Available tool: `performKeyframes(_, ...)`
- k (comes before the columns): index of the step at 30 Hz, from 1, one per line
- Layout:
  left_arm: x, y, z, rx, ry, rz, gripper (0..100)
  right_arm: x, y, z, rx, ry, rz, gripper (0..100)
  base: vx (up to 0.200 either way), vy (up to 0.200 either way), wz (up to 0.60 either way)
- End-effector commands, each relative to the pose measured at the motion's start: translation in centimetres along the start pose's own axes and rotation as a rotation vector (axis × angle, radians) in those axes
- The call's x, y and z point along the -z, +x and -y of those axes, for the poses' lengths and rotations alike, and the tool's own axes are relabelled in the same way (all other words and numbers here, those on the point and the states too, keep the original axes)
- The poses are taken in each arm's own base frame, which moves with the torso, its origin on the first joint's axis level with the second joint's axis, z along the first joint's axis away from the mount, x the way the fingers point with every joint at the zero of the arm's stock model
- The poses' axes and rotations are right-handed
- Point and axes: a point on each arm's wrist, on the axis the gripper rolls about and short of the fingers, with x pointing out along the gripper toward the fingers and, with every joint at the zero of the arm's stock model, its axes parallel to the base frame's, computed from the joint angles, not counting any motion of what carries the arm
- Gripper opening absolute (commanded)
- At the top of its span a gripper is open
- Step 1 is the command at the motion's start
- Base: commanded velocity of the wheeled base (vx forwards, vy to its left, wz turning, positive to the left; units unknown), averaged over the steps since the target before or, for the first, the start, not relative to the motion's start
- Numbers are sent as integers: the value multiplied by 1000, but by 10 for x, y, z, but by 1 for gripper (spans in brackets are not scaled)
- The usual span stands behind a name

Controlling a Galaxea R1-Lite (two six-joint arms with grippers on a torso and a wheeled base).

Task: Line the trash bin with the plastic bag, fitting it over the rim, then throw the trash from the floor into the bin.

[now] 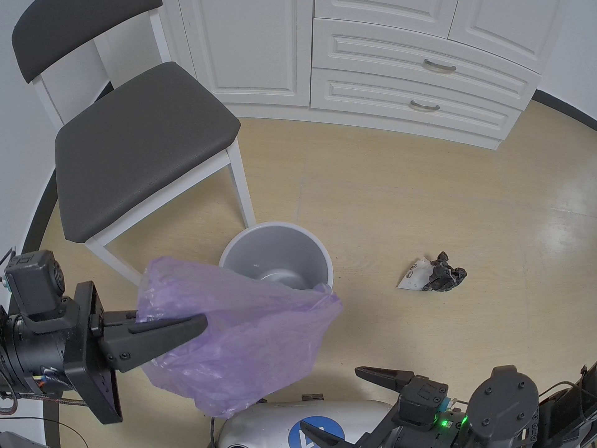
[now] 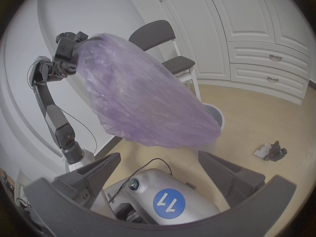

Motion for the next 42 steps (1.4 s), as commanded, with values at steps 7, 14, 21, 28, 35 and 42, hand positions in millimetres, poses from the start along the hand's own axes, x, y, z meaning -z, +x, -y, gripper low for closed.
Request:
performKeyframes(7, 4, 0, -6, -29, -8, -37, 0, -41, 8, 49, 204, 38, 166, 100, 0, 0, 0)
performKeyframes(14, 4, -2, -3, 13, -18, -97, 0, -43, 50, 84, 339, 104, 168, 100, 0, 0, 0)
performKeyframes(21, 1, -9, 2, 84, -14, -96, 0, -29, 82, 88, 374, 160, 132, 100, 0, 0, 0)
performKeyframes(28, 1, -7, 1, 74, -17, -98, 0, -17, 87, 78, 347, 170, 93, 100, 0, 0, 0)
performKeyframes(35, 0, 2, -21, -42, -31, -111, 0, -27, 34, 65, 208, 95, 82, 100, 0, 0, 0)
performKeyframes(42, 0, 11, -40, -112, -27, -114, 0, -19, 12, 45, 63, 50, 44, 100, 0, 0, 0)
